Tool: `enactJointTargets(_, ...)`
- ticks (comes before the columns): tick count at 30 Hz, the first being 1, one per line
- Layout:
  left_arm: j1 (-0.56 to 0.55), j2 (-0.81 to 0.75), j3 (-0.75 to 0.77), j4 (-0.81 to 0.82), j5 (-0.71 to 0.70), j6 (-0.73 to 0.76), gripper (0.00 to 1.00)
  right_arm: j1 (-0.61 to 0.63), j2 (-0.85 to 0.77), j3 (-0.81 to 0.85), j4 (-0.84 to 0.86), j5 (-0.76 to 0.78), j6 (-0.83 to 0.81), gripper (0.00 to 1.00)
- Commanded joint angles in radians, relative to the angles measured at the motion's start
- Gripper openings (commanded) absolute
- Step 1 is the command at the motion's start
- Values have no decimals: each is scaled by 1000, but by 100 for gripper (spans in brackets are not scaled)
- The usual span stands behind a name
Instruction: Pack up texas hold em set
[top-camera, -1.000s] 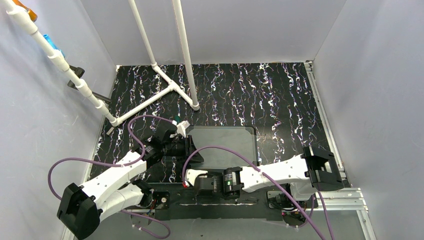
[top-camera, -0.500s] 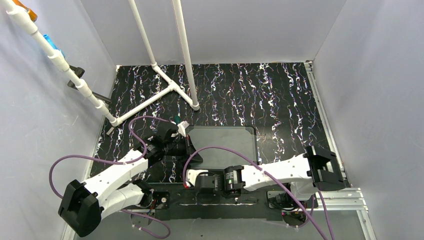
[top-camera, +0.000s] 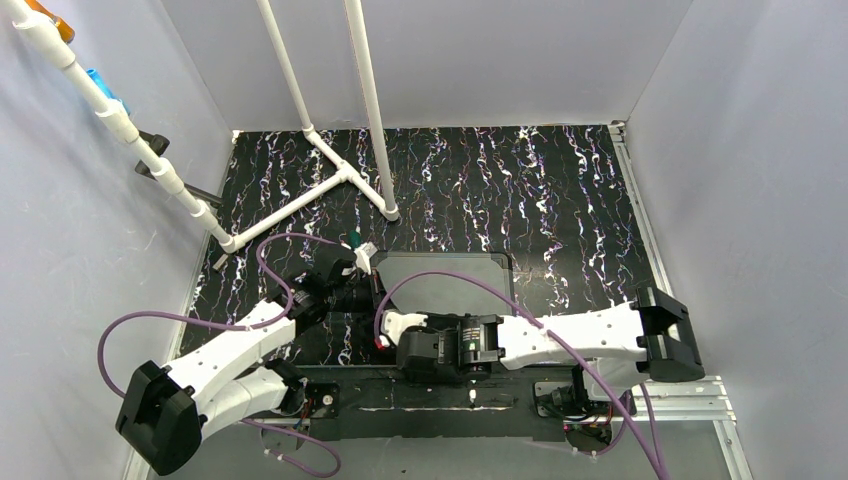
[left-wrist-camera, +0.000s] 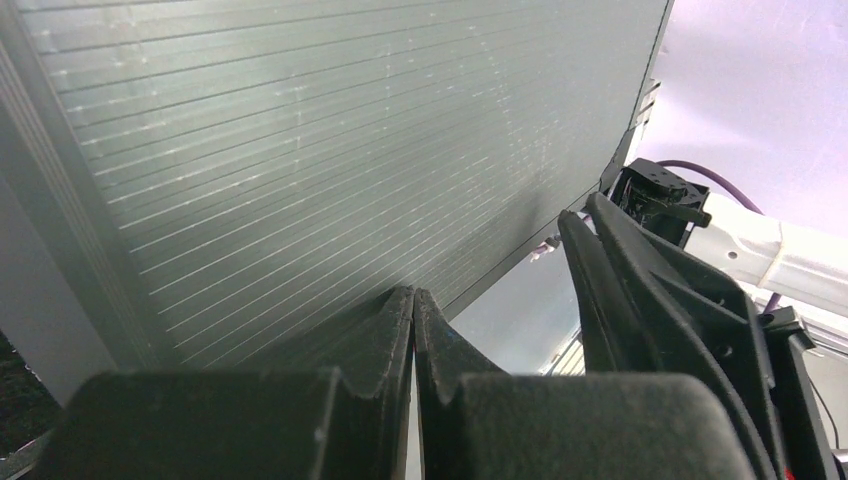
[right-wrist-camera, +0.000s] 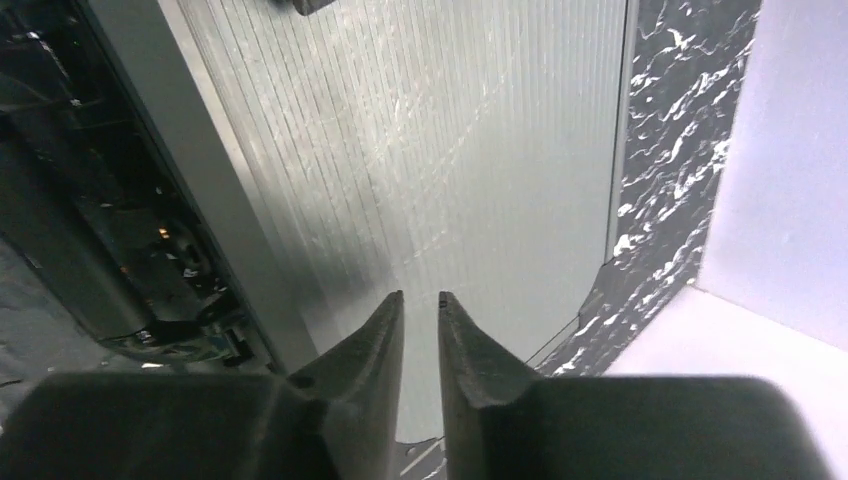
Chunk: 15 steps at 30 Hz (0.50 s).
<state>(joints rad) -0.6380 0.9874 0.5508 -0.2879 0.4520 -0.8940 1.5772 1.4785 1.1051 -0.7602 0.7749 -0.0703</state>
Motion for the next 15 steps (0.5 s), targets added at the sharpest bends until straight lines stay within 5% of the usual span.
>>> enactJointTargets(1,-2,51,-107,-279,-231,79,0,-2,-110,65,-43,-79,119,34)
enactJointTargets(6,-2,24,-90,-263,-200,97,0,-4,-280,-83,147,-383,397,51)
enactJointTargets(9,-2,22,-76,-270,-193,101,0,-4,-339,-211,304,-442,465,50)
enactJointTargets(11,-2,20,-71,-274,-188,103,0,-3,-329,-247,339,-427,453,45)
enactJointTargets(14,-2,23,-71,-275,-187,107,0,-4,-271,-248,352,-411,362,6)
enactJointTargets(15,-2,26,-70,-276,-187,108,0,-4,-239,-236,344,-411,328,1)
